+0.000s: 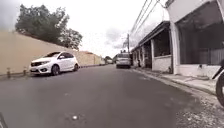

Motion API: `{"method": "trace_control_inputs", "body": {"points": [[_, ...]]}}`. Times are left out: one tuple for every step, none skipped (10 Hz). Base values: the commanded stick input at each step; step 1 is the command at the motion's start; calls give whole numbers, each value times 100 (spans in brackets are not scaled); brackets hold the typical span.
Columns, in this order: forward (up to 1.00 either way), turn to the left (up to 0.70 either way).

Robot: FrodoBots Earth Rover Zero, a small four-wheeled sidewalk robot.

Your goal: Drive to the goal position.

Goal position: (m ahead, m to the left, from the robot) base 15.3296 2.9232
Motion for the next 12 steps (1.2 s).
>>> {"method": "trace_control_inputs", "body": {"points": [[70, 0], [70, 0], [70, 0], [70, 0], [70, 0], [70, 0], [70, 0], [70, 0], [70, 0], [70, 0], [70, 0], [70, 0]]}}
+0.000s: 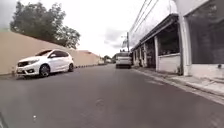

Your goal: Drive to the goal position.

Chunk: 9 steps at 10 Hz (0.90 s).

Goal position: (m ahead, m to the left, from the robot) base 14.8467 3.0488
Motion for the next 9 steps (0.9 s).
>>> {"method": "trace_control_inputs", "body": {"points": [[70, 0], [70, 0], [70, 0], [70, 0], [70, 0], [70, 0], [70, 0], [70, 0], [70, 0]]}}
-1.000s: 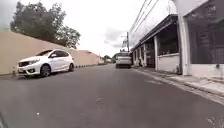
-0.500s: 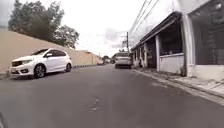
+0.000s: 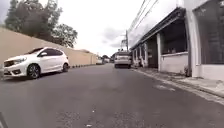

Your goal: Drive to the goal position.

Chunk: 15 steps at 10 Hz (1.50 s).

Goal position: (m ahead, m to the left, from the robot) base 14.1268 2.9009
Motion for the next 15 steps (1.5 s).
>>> {"method": "trace_control_inputs", "body": {"points": [[70, 0], [70, 0], [70, 0], [70, 0], [70, 0], [70, 0], [70, 0], [70, 0], [70, 0], [70, 0], [70, 0], [70, 0], [70, 0], [70, 0], [70, 0]]}}
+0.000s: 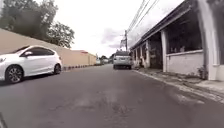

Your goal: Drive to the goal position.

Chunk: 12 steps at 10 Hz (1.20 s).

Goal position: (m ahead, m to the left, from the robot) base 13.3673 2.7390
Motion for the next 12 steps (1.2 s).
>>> {"method": "trace_control_inputs", "body": {"points": [[70, 0], [70, 0], [70, 0], [70, 0], [70, 0], [70, 0], [70, 0], [70, 0], [70, 0], [70, 0], [70, 0], [70, 0]]}}
